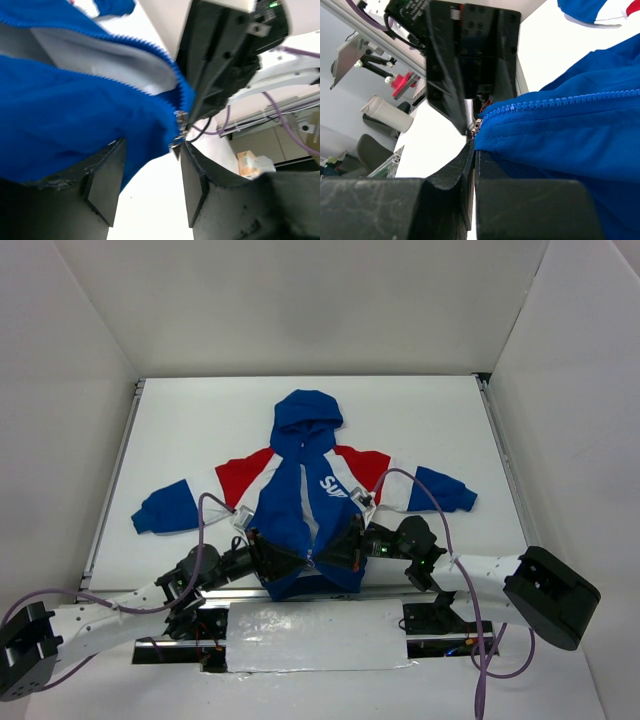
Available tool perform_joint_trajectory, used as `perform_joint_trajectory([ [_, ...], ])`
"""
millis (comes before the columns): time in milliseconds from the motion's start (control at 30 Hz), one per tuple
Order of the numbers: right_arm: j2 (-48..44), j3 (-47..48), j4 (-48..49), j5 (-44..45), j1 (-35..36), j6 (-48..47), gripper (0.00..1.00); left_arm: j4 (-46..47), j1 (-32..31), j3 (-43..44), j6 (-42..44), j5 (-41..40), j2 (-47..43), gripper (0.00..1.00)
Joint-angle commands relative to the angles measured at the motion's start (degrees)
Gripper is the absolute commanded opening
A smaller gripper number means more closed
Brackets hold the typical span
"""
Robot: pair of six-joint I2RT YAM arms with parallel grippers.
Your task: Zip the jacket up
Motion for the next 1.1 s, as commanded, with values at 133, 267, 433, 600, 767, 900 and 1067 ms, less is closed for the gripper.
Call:
perform_joint_trajectory([
  [133,-1.1,2.6,3.3,-1.1,-0.2,-1.0,0.0,6.0,-0.1,-0.3,1.9,0.3,2.0,0.52],
  [267,-0.3,2.6,4.0,-1.3,-0.2,-0.7,0.0,5.4,-0.1,-0.5,2.2,0.0,0.6,0.47],
  [433,0.9,2.8,5.2,-1.8,-0.2,-0.2,0.0,4.7,-0.1,-0.2,2.6,0.1,-0.8,0.48],
  [600,1.1,3.0,5.3,-2.0,-0.3,-0.1,0.0,4.2,0.0,0.3,2.9,0.2,-0.8,0.5],
  [767,0.8,3.0,5.3,-2.5,-0.2,0.1,0.0,5.7,0.0,-0.1,2.8,0.0,0.4,0.42],
  [900,0.9,2.9,5.3,-2.7,-0.3,0.2,0.0,7.1,0.0,0.0,2.9,0.1,1.6,0.41],
  [1067,1.5,3.0,5.5,-2.9,-0.2,0.4,0.0,7.9,0.0,0.7,3.2,0.3,2.5,0.41],
])
